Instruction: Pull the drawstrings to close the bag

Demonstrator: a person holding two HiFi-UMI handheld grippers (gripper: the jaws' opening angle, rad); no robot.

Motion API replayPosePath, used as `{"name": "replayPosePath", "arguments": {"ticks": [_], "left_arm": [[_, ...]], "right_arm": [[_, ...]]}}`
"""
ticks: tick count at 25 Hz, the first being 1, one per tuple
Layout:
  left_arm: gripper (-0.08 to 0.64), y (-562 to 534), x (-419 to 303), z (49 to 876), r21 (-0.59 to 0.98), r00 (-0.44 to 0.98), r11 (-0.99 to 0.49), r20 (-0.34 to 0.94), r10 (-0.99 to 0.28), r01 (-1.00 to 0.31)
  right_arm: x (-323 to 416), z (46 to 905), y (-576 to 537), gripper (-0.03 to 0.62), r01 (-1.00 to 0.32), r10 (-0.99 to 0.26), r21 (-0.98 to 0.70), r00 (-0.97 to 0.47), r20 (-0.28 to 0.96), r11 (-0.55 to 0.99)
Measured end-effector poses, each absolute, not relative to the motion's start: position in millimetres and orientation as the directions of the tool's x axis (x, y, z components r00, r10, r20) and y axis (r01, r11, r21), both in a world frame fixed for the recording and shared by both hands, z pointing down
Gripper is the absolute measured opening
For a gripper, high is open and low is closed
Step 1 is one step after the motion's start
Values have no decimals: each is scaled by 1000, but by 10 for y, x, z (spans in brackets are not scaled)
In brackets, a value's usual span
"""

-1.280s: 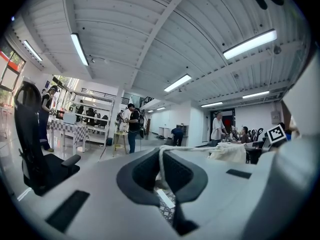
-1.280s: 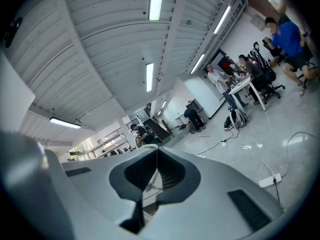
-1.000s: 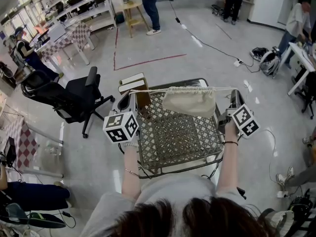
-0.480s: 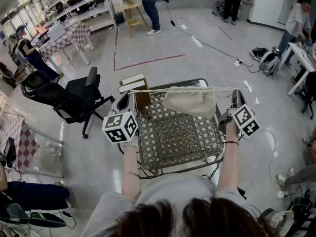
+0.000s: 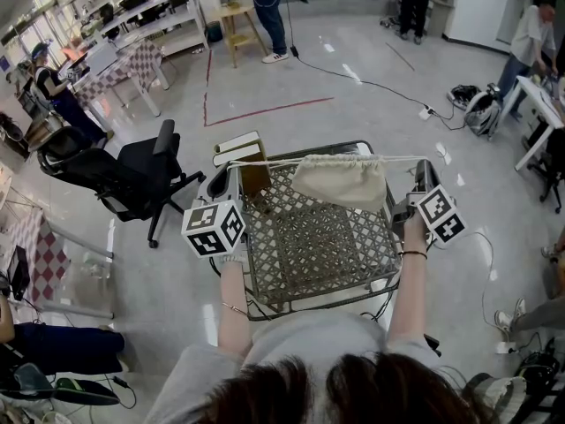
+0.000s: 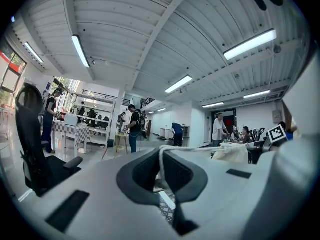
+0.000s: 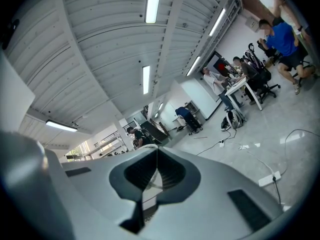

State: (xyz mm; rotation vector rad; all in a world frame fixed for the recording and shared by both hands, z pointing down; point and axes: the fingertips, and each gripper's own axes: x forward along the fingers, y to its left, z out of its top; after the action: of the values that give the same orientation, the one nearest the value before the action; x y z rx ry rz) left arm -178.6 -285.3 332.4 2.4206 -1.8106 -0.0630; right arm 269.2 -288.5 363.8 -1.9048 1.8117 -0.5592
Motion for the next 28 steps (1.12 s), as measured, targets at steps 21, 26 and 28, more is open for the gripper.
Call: {"name": "replayPosePath", "arguments": {"ticks": [21,26,28], "left_arm": [[21,-2888,-1783,3311,121,284,-279,26,-958,-953],[21,-2904,-1793,3304,116,282,-277,29,-959,-954],[21,-2898,-1818,3323,114,277,-272,32,-960,-955]], "right_arm": [[2789,3670,-2907,25,-797,-996,-601,91,-18,-62],[2781,3657,-2916,24,-807,-996,-588,83,-19,-56],[2758,3657,-2913,25,-828,-997,-559,78,-15,-56]]}}
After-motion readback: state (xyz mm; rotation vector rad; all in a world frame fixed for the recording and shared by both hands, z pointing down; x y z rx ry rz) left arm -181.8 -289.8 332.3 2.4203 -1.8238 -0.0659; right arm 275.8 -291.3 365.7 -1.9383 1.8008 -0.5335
